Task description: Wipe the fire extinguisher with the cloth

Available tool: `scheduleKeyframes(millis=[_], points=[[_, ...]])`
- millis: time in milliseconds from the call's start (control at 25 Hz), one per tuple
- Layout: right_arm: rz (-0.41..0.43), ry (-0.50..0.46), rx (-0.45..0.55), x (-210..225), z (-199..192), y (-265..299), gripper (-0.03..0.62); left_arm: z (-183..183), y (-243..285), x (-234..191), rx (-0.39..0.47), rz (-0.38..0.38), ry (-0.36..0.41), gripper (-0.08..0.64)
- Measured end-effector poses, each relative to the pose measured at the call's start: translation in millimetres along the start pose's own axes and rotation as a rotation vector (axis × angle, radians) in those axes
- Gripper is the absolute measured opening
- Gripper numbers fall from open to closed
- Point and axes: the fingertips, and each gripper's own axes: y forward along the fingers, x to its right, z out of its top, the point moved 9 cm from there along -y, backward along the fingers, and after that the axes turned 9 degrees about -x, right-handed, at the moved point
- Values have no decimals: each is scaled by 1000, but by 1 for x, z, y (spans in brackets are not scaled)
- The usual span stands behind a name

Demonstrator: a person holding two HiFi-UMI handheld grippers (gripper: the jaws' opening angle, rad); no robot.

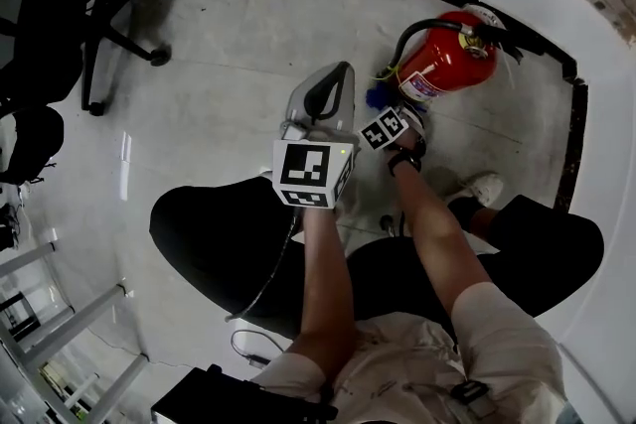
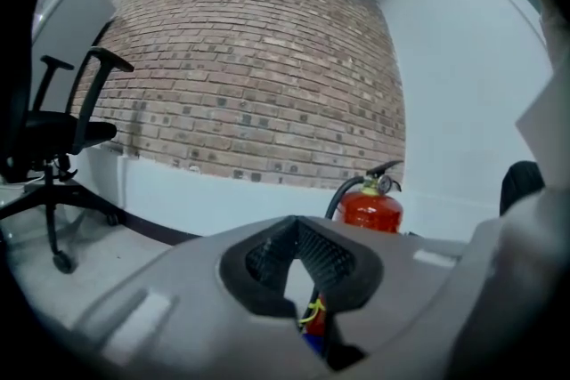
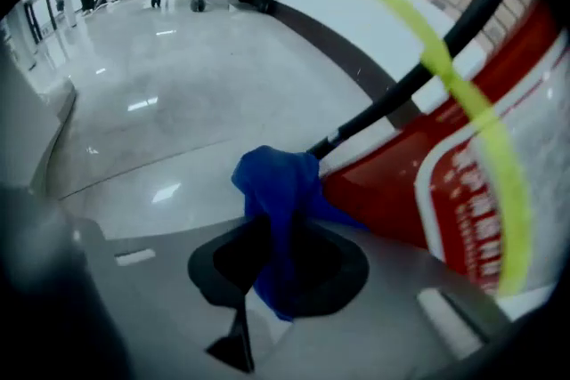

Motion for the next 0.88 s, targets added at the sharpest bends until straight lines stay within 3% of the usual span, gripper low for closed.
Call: scheduleKeyframes(millis=[160, 280, 440, 640, 760, 880], points=[[57, 55, 6, 6, -4, 6, 64, 0, -1, 0, -10, 3, 19, 0], [59, 113, 128, 16, 2, -40, 66, 4, -2, 1, 3, 2, 16, 0], [-65, 172, 395, 47, 1, -170, 66, 19, -7, 6, 42, 0, 13, 0], [-319, 284, 677, 111, -19, -322, 66, 34, -20, 15, 102, -17, 17, 0], [-423, 304, 695, 145, -20, -353, 66, 37, -24, 22, 118, -29, 20, 0], [-417, 287, 651, 151, -14, -338, 66, 36, -25, 30, 112, -43, 31, 0]])
